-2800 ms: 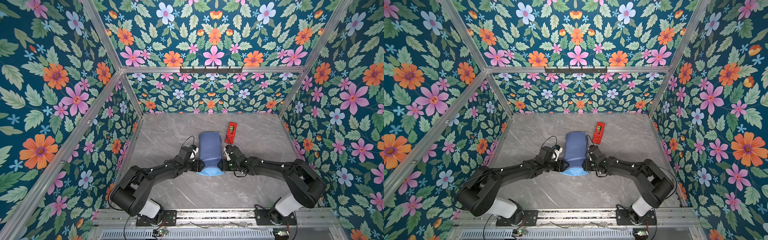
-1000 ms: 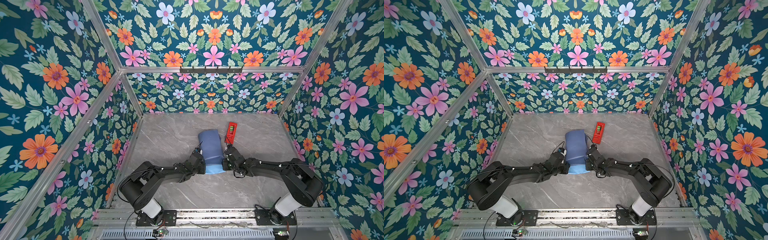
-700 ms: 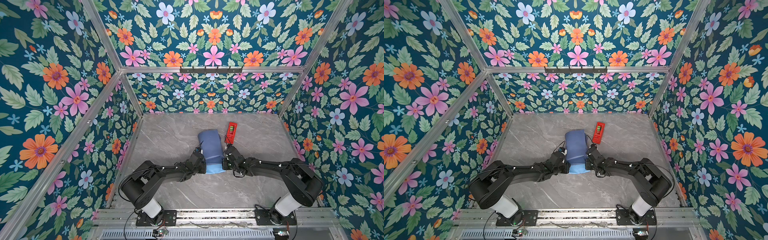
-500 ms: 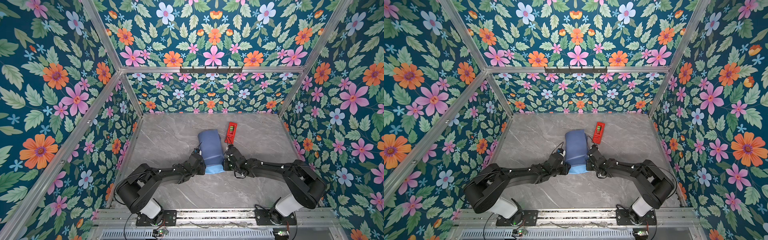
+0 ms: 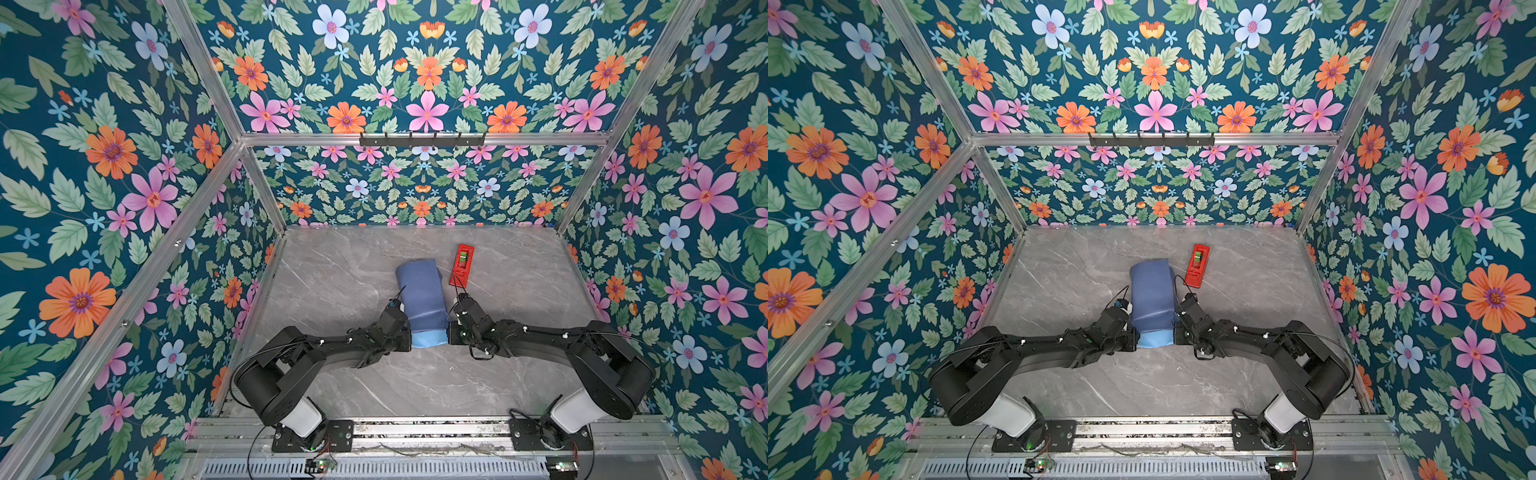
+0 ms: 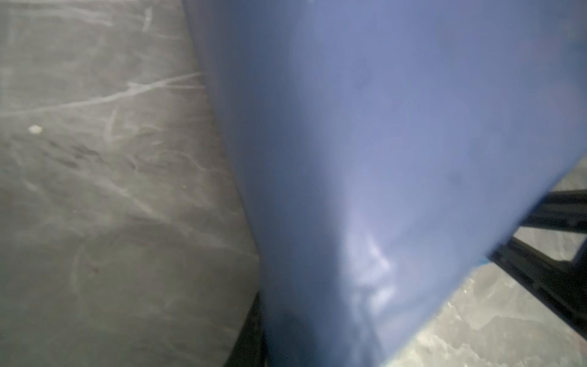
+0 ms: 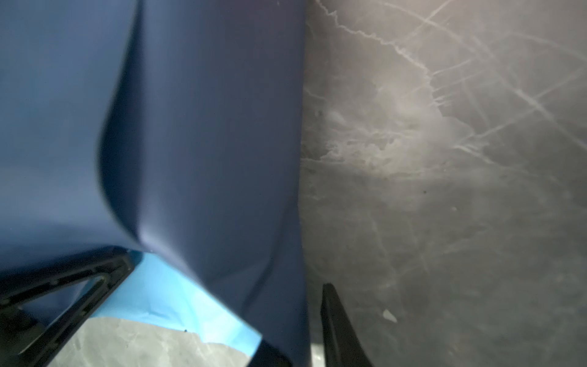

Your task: Wrap the gift box in paper

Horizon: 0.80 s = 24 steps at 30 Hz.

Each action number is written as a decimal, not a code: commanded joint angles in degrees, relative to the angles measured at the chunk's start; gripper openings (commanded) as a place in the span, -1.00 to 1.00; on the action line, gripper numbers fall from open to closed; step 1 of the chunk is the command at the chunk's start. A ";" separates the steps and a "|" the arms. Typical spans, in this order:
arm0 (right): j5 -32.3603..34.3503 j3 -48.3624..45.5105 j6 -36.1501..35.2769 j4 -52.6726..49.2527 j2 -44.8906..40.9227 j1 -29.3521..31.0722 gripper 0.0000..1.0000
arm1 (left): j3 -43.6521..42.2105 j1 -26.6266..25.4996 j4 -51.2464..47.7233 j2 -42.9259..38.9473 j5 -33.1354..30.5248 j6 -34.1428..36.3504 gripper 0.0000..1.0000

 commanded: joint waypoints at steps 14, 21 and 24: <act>1.84 1.65 -0.46 0.58 1.85 0.05 -1.00 | 0.96 0.01 -1.53 1.08 -1.25 0.83 -1.00; 1.12 0.42 -1.42 -1.35 -0.86 0.09 -0.67 | -0.22 0.00 -1.31 -0.43 -0.98 0.61 -0.80; 0.67 -1.25 -1.82 -2.13 -3.50 0.08 -0.44 | -0.92 -0.02 -1.57 -1.76 -0.48 0.47 -0.59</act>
